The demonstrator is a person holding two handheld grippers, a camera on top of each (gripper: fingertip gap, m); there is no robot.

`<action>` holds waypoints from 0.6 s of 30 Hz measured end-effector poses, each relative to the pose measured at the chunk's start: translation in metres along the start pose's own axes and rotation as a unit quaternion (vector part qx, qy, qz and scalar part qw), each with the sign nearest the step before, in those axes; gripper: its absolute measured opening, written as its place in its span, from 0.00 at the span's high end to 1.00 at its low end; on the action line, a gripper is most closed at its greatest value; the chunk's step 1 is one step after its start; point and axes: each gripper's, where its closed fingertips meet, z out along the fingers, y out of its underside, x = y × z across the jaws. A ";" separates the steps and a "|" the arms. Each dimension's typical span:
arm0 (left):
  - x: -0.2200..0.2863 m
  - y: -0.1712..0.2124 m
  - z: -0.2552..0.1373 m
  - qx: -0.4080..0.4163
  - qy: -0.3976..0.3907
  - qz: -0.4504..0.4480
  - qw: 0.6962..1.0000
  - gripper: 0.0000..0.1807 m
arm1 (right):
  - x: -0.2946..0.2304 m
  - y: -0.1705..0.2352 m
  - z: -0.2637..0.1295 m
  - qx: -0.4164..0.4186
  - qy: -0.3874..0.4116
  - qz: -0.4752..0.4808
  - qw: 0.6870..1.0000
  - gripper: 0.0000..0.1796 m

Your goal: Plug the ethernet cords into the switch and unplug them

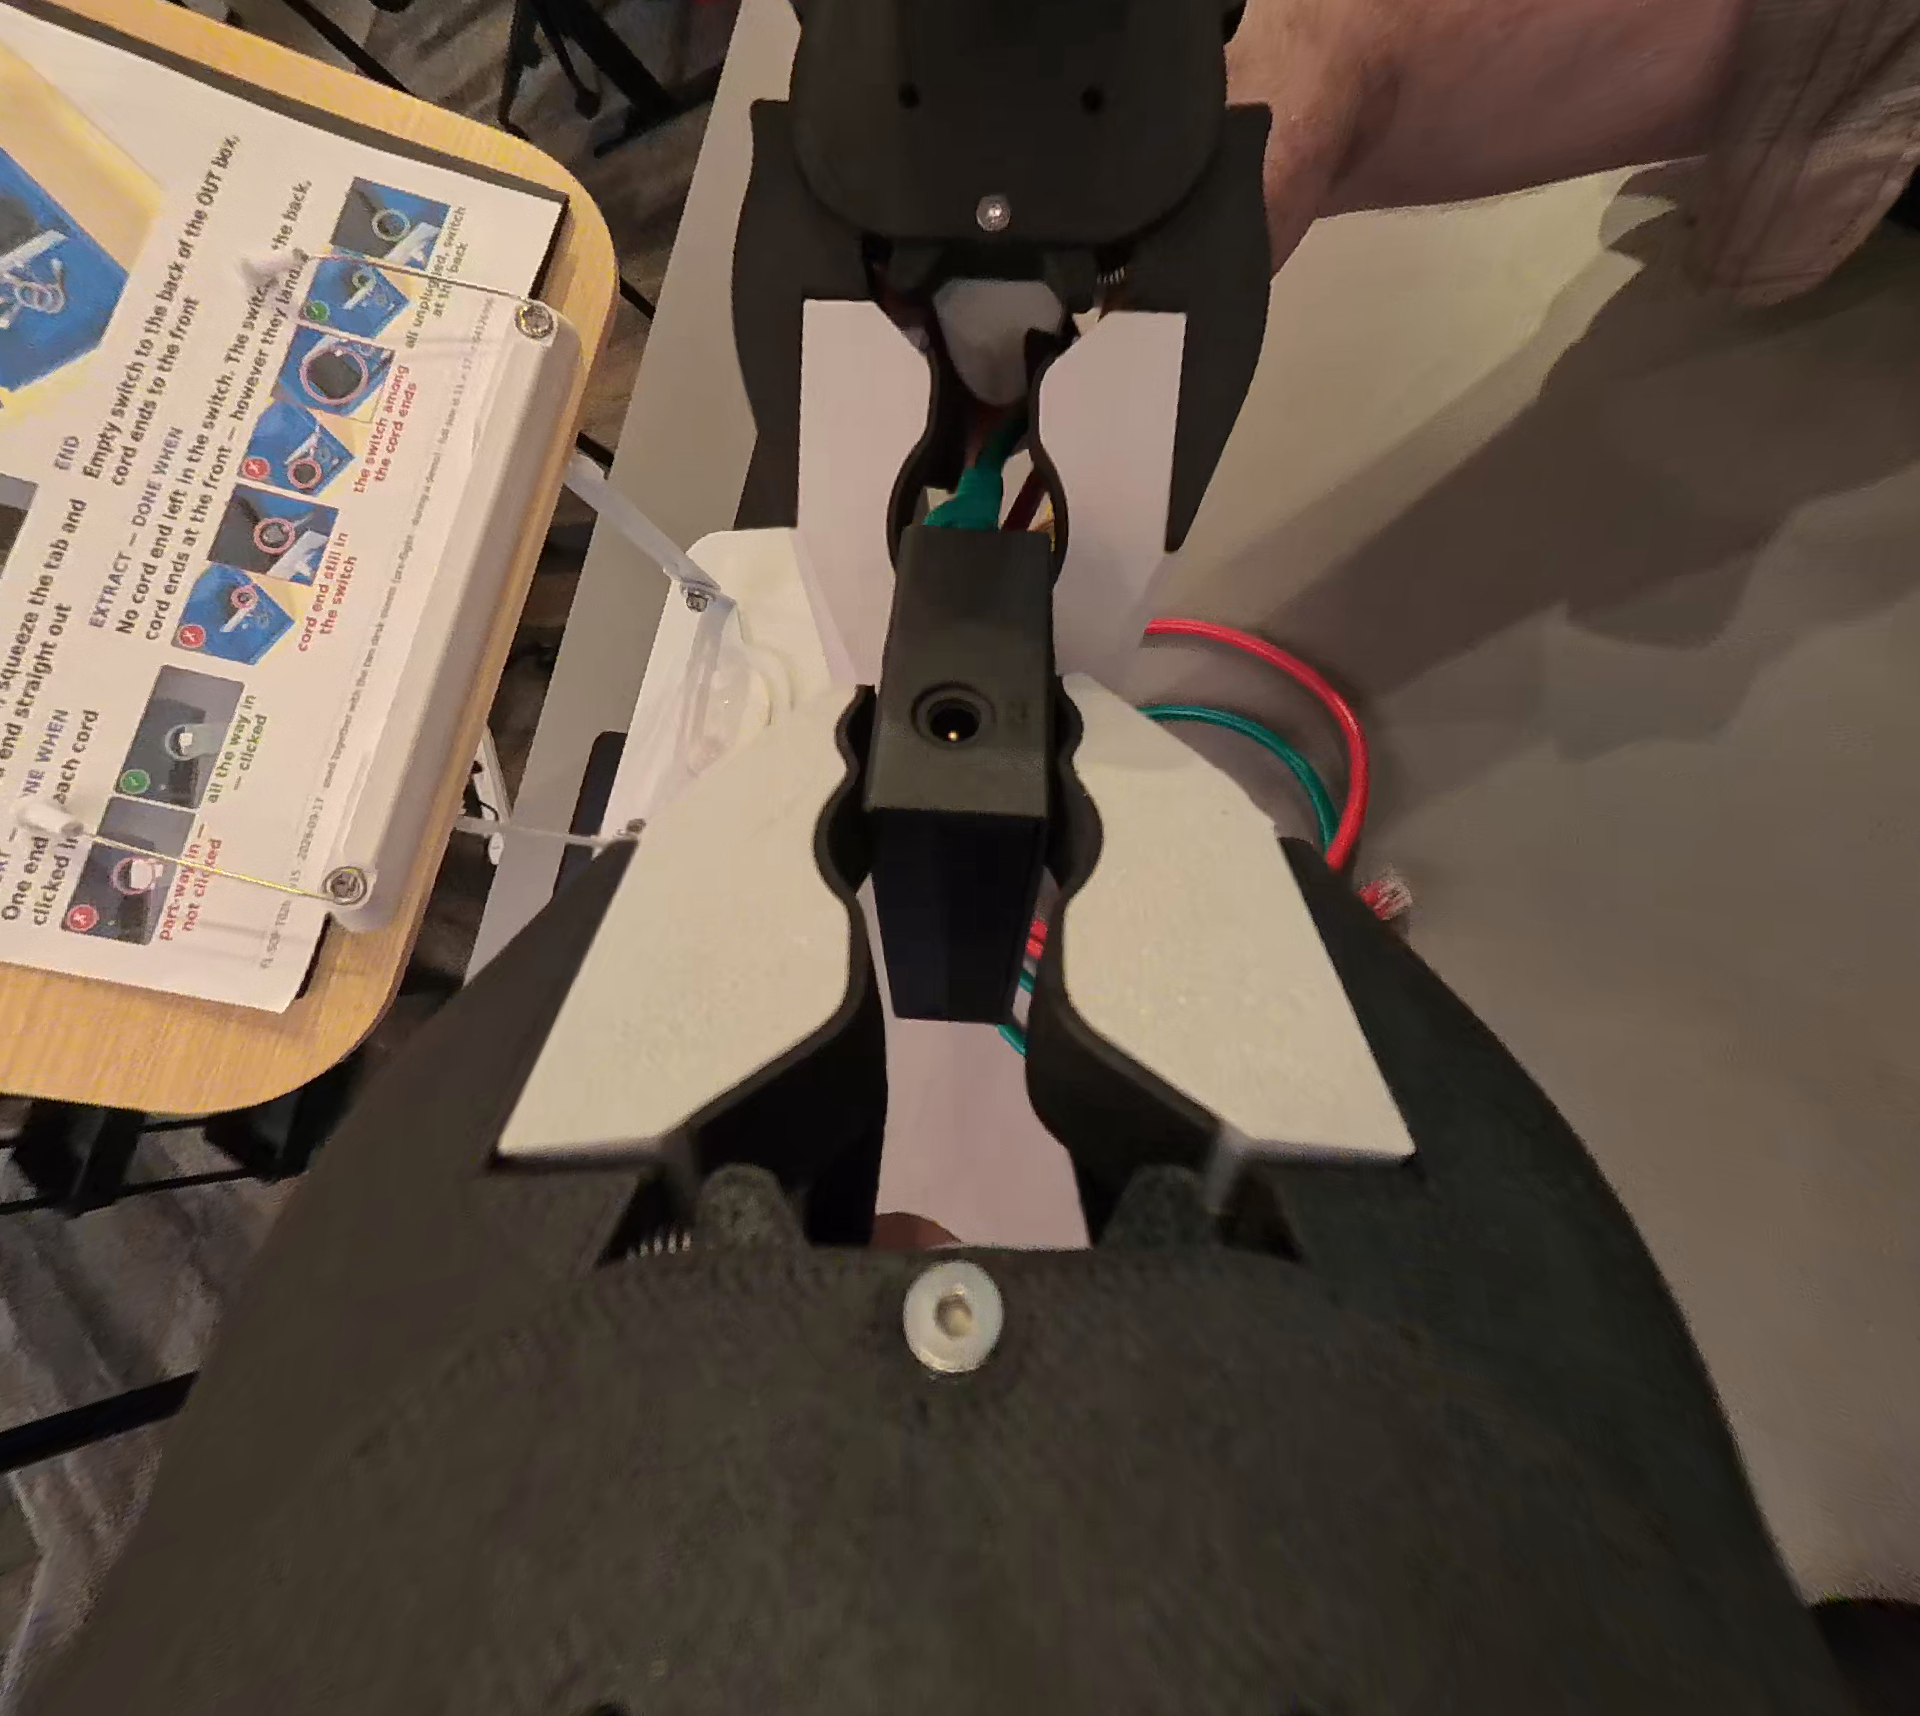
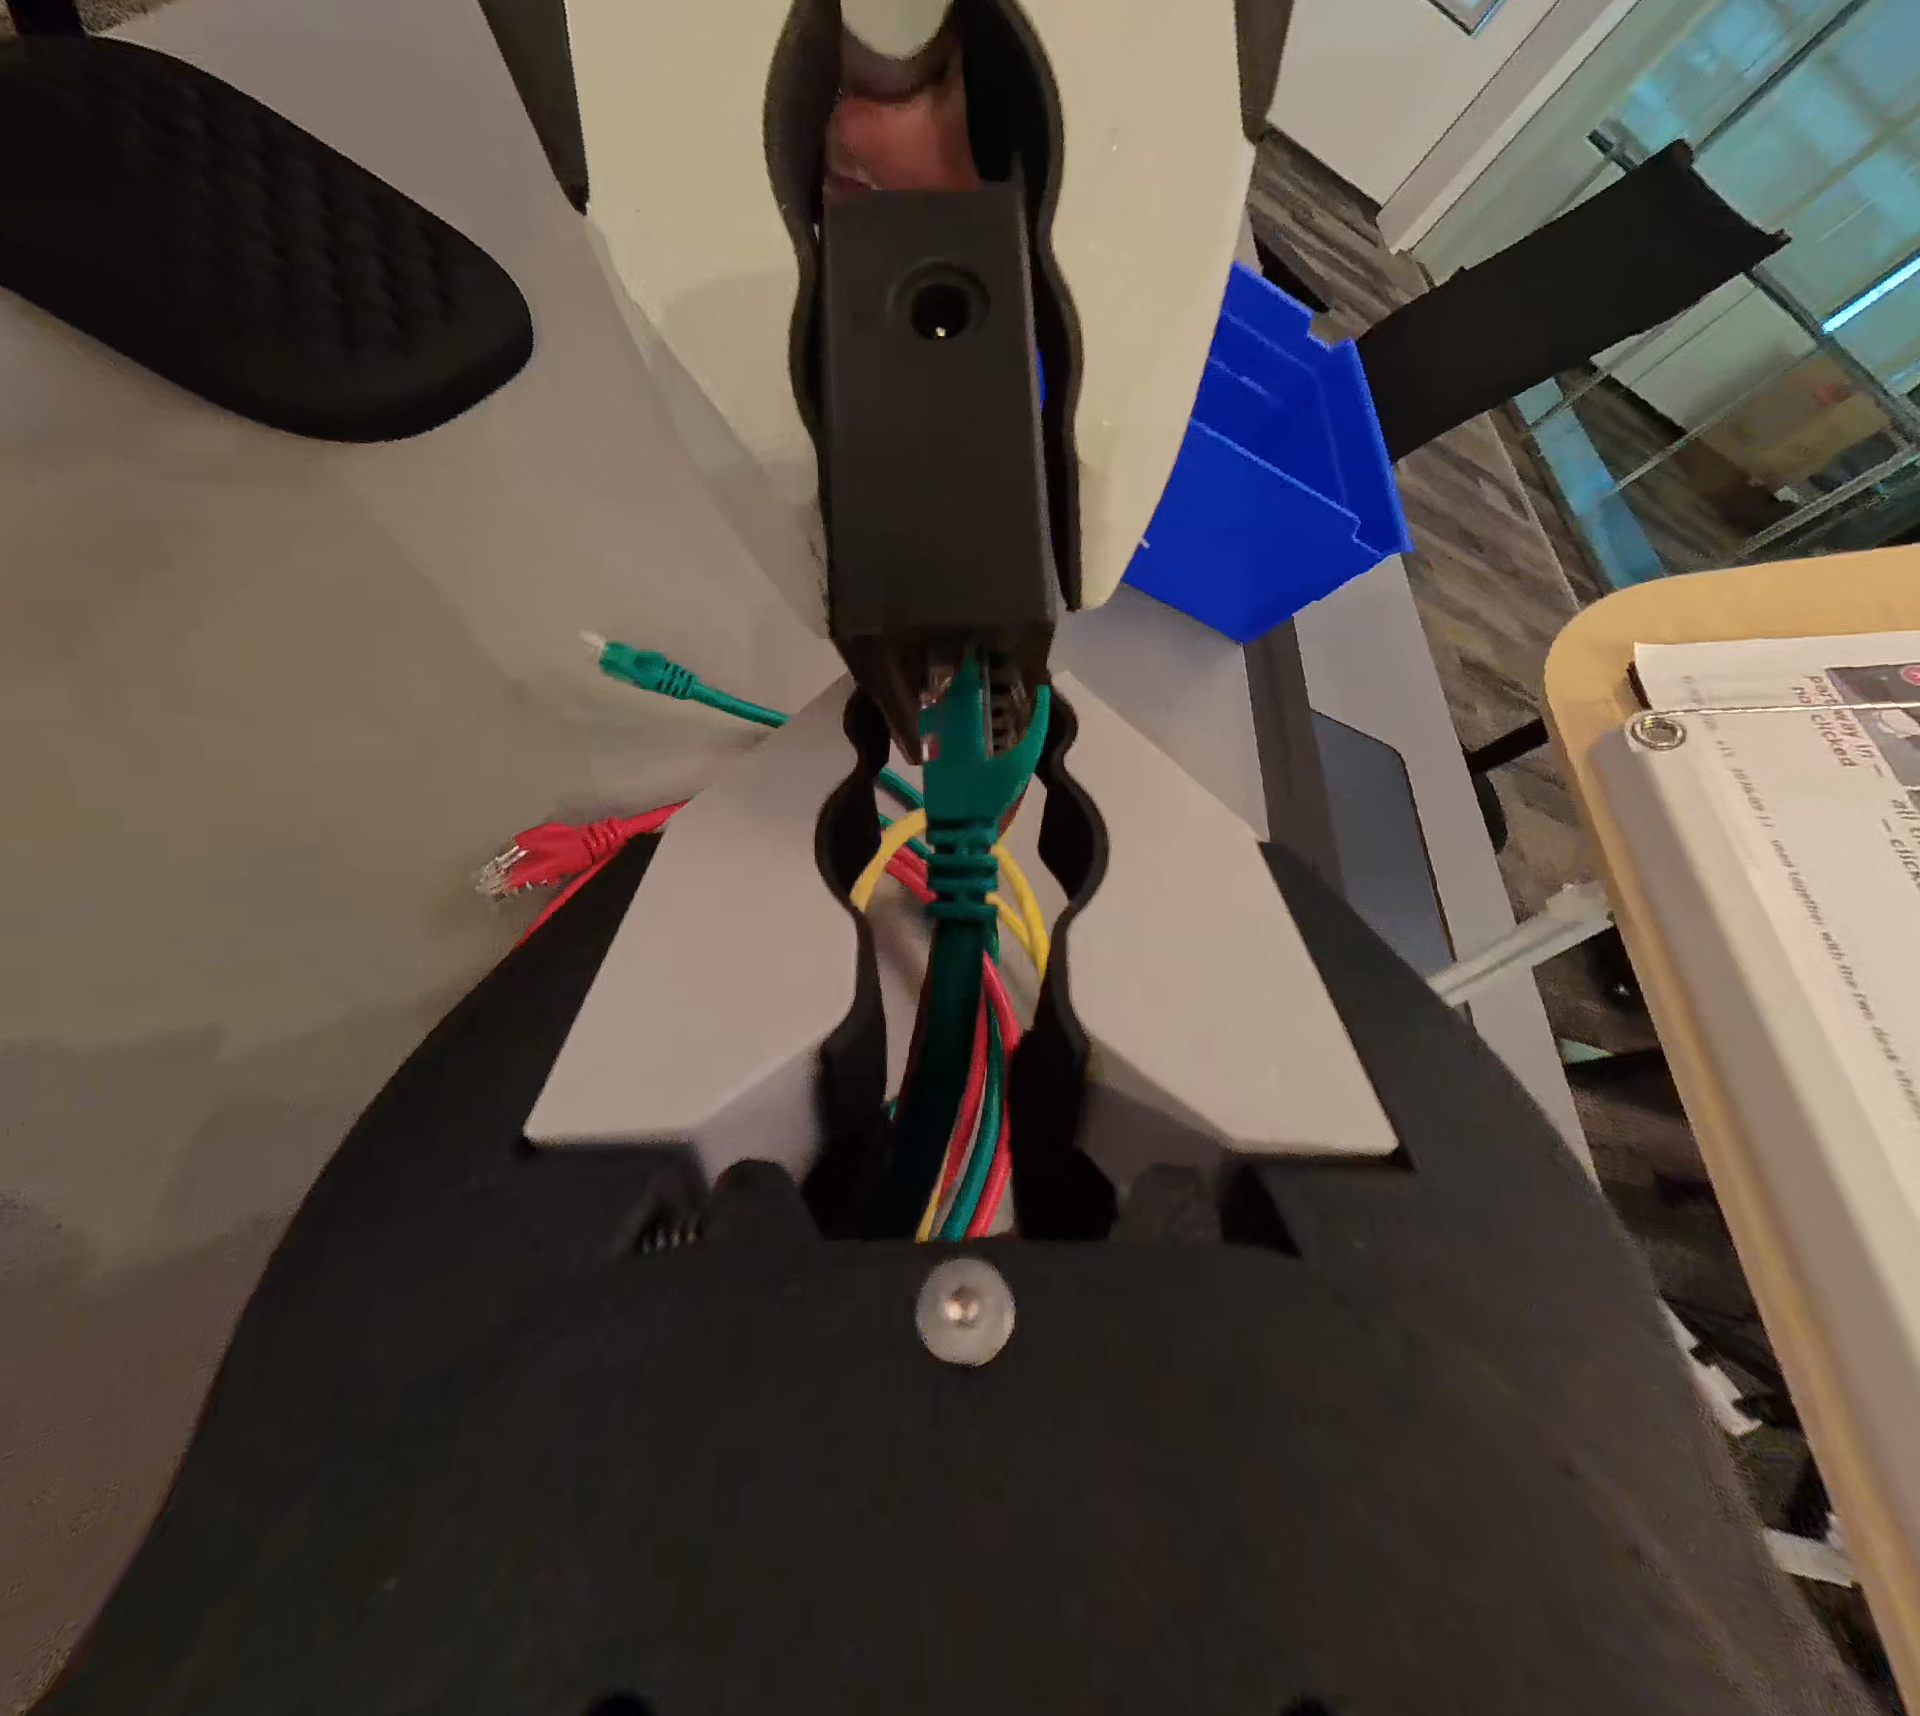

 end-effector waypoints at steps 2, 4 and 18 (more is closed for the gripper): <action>-0.003 0.002 0.000 0.003 -0.001 -0.009 1.000 0.83 | 0.003 0.002 0.000 -0.016 0.010 -0.002 1.000 0.86; -0.007 0.005 0.001 -0.008 -0.011 -0.002 1.000 0.83 | 0.006 0.006 0.001 -0.045 0.022 -0.009 0.999 0.86; -0.006 0.015 0.012 -0.134 -0.052 0.058 0.988 0.80 | 0.019 0.010 -0.004 -0.137 0.085 -0.089 0.983 0.86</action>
